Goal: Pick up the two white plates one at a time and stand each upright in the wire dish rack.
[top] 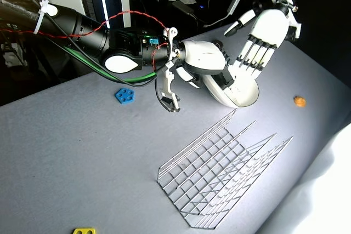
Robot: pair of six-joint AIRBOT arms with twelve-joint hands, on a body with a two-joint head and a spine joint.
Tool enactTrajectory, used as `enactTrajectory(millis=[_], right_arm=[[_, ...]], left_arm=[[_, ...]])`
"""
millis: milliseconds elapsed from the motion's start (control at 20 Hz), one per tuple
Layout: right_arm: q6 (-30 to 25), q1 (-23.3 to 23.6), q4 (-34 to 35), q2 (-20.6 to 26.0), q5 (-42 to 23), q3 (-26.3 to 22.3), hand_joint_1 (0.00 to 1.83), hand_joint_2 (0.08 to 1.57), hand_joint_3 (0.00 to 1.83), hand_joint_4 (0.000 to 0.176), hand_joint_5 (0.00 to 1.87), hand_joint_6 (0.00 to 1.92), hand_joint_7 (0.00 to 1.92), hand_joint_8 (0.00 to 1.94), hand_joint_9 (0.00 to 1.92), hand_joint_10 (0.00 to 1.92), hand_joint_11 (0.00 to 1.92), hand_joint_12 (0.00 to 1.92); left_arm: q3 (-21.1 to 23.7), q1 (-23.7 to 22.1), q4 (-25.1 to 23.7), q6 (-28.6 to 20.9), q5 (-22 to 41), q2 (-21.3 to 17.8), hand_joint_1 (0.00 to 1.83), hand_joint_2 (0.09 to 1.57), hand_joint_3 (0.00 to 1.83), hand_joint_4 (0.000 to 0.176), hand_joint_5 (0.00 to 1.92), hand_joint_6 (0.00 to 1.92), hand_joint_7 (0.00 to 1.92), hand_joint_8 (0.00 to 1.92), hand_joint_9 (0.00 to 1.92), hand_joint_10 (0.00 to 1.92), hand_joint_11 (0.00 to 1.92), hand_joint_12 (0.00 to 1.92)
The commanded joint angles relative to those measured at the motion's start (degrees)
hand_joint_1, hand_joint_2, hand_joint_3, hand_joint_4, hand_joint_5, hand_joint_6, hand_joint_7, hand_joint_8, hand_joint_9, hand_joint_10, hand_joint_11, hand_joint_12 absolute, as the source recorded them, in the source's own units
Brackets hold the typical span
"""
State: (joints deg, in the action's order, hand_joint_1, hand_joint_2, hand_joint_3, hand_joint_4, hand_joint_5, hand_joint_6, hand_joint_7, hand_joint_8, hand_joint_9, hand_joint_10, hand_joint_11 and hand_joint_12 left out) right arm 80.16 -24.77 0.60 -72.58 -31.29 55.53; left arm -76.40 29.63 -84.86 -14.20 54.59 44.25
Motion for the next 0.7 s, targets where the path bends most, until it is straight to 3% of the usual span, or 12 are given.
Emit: enactTrajectory(millis=[0,200,350,650], right_arm=[[0.16,1.41,-0.02,0.56,-7.38,-0.67,1.37,1.11,0.0,0.0,0.91,1.07,0.99,0.96,0.91,1.17,0.69,1.4],[0.15,5.0,2.89,1.97,-6.17,-3.14,1.37,1.13,0.0,0.0,0.88,1.15,0.94,1.03,0.89,1.21,0.69,1.39],[0.16,8.2,6.45,3.79,-3.82,-5.58,1.37,1.13,0.0,0.0,0.87,1.17,0.94,1.02,0.89,1.19,0.71,1.39],[-1.39,13.72,13.82,8.93,2.2,-9.83,1.36,1.17,0.0,0.0,0.81,1.27,0.88,1.12,0.82,1.28,0.63,1.42]], left_arm=[[0.11,-0.5,3.9,-0.75,2.27,-1.08,0.0,1.12,0.0,0.0,0.16,0.0,0.2,0.01,0.18,0.01,0.0,0.49],[0.49,-0.73,3.9,-2.45,2.31,-3.48,0.0,1.12,0.0,0.0,0.14,0.0,0.17,0.0,0.14,0.0,0.0,0.41],[1.0,-1.36,4.11,-2.76,2.65,-5.21,0.0,1.12,0.0,0.0,0.17,0.01,0.2,0.01,0.17,0.01,0.0,0.5],[-0.62,-1.28,3.5,-2.76,3.35,-4.69,0.0,1.12,0.0,0.0,0.17,0.0,0.21,0.0,0.18,0.0,0.0,0.51]])
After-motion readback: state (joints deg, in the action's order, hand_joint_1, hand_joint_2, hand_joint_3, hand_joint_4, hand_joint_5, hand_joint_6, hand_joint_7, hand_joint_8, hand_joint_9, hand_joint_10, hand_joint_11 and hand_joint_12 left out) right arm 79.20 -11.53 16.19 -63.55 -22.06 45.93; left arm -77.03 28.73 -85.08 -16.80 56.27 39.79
